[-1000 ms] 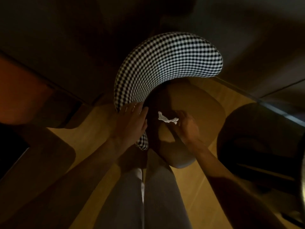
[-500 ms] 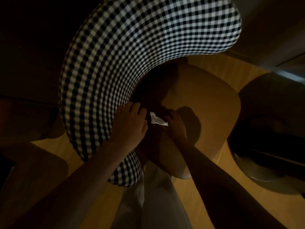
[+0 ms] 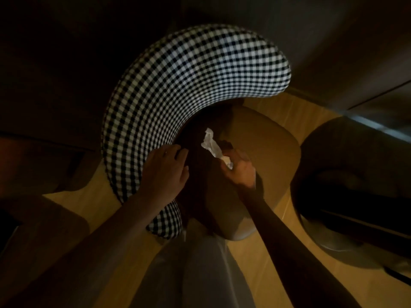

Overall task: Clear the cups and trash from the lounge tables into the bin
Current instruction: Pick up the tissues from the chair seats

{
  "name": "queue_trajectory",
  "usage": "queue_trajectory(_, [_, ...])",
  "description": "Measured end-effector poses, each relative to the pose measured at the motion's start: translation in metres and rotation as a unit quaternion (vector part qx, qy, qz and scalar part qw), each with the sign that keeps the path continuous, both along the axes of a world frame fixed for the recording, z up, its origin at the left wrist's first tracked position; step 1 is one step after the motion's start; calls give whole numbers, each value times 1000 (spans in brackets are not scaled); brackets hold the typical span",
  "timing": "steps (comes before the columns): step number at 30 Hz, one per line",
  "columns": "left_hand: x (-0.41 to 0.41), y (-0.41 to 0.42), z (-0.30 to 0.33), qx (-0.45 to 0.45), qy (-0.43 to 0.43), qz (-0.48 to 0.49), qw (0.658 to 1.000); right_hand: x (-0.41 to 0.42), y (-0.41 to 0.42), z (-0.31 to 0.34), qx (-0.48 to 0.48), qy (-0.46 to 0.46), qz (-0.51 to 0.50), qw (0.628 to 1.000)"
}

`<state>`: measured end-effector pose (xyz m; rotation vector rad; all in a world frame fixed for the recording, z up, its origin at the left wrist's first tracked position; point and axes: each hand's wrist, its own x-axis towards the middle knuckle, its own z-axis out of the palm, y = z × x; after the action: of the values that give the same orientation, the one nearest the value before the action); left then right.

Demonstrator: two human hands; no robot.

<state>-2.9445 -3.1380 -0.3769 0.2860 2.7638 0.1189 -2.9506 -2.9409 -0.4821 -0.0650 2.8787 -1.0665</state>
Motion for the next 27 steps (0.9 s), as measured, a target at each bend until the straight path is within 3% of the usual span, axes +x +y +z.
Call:
queue_trajectory(6, [31,-38,86,26,60,33,997,10,-16,133,-93,46,-29,994])
queue_trajectory(11, [75,-106,145,82,60,150,984,19,-77,199,-128,38,35,991])
queue_trajectory(15, [119,-167,162,64,143,222,962,26,-159,222,-126,90,126,980])
queue_trajectory(20, [173,-272,161,24,102,306,946,48,-279,238,-121,105,256,953])
queue_trajectory(27, [235,-401,150,20,143,420,896,96,-438,241,-93,83,360,925])
